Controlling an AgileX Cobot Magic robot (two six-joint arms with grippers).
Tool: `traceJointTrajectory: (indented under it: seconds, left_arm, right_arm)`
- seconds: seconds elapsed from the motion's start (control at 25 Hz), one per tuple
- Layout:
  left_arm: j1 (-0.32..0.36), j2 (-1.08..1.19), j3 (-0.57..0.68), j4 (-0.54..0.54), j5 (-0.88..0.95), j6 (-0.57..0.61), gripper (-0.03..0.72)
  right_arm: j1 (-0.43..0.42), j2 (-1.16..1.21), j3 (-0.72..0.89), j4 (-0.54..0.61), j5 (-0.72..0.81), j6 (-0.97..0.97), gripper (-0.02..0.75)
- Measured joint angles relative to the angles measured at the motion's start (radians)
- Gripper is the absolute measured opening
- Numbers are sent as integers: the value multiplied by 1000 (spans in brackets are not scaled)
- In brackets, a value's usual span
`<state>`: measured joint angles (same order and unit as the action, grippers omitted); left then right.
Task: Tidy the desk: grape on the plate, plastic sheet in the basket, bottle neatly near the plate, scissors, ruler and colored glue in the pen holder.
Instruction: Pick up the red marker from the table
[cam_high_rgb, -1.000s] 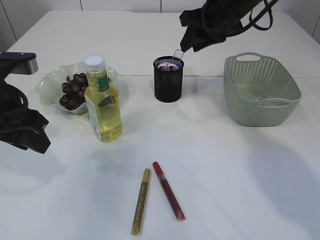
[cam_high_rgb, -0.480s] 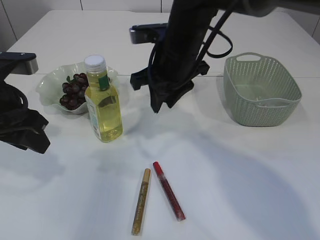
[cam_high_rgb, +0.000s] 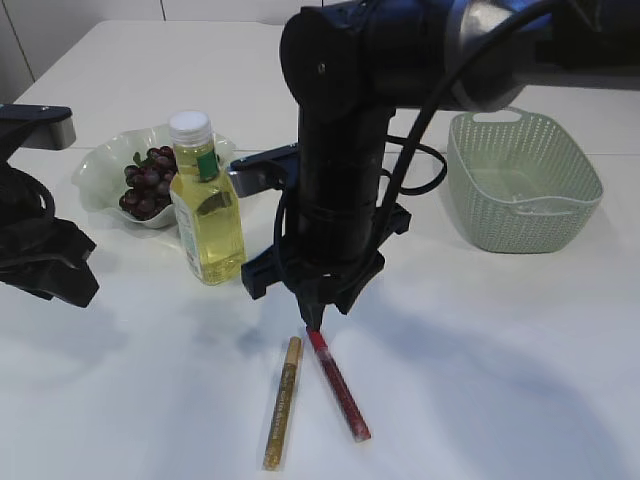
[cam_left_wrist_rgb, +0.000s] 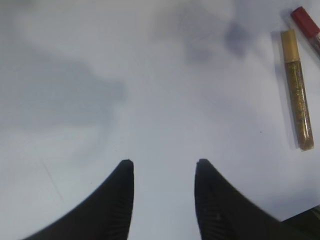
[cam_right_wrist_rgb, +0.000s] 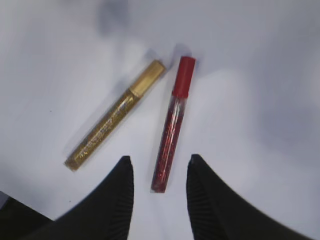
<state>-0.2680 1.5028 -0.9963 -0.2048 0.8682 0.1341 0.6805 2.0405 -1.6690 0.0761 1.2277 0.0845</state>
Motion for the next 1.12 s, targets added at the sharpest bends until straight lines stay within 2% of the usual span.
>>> traceJointTrajectory:
  seconds: [0.36,0.56,0.96,1.12]
  left_arm:
    - [0,0,0,2,0,0,298]
    - [0,0,0,2,0,0,298]
    - [0,0,0,2,-2,0,292]
    - [0,0,0,2,-5,0,290]
  right_arm:
    - [90,-123,221,-9,-10,59,299]
    - [96,-172,322,-6,-60,72,299]
    - [96,-178,331,-52,-309,93,299]
    - [94,-176,331,-69,-330,164,299]
